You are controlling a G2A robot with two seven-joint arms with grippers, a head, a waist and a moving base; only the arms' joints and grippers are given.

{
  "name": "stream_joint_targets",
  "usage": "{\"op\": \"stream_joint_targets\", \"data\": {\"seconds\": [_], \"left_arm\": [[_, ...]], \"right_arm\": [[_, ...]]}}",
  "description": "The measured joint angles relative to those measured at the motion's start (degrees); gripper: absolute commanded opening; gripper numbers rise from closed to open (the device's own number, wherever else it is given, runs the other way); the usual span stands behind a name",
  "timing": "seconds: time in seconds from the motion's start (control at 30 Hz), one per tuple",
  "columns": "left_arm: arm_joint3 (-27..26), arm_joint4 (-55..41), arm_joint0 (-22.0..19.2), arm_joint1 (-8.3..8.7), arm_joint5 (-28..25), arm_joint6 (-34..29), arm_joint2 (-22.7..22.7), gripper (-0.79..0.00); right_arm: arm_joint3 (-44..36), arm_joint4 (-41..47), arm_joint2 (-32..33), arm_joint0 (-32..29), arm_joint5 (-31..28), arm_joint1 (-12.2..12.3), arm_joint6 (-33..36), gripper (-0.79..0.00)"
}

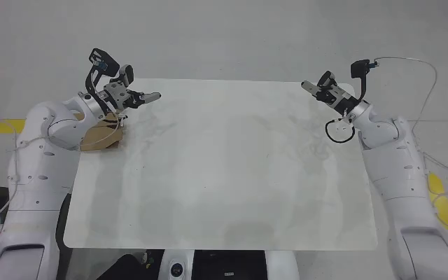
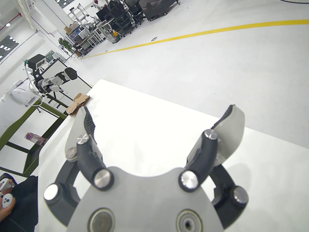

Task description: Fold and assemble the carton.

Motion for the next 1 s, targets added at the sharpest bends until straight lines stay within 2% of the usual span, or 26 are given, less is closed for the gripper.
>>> {"op": "stream_joint_targets", "data": {"seconds": [0.67, 0.8, 1.0], "left_arm": [[-1.2, -0.6, 0.7, 0.07, 1.0, 0.0, -0.4, 0.0], [-2.0, -6.5, 1.3, 0.44, 1.7, -2.7, -2.4, 0.0], [-0.6, -22.0, 0.9, 1.06, 3.4, -12.4, -4.8, 0.0]], "right_arm": [[0.0, 0.0, 0.0, 0.0, 0.0, 0.0, 0.0, 0.0], [0.0, 0.0, 0.0, 0.0, 0.0, 0.0, 0.0, 0.0], [0.0, 0.0, 0.0, 0.0, 0.0, 0.0, 0.0, 0.0]]}}
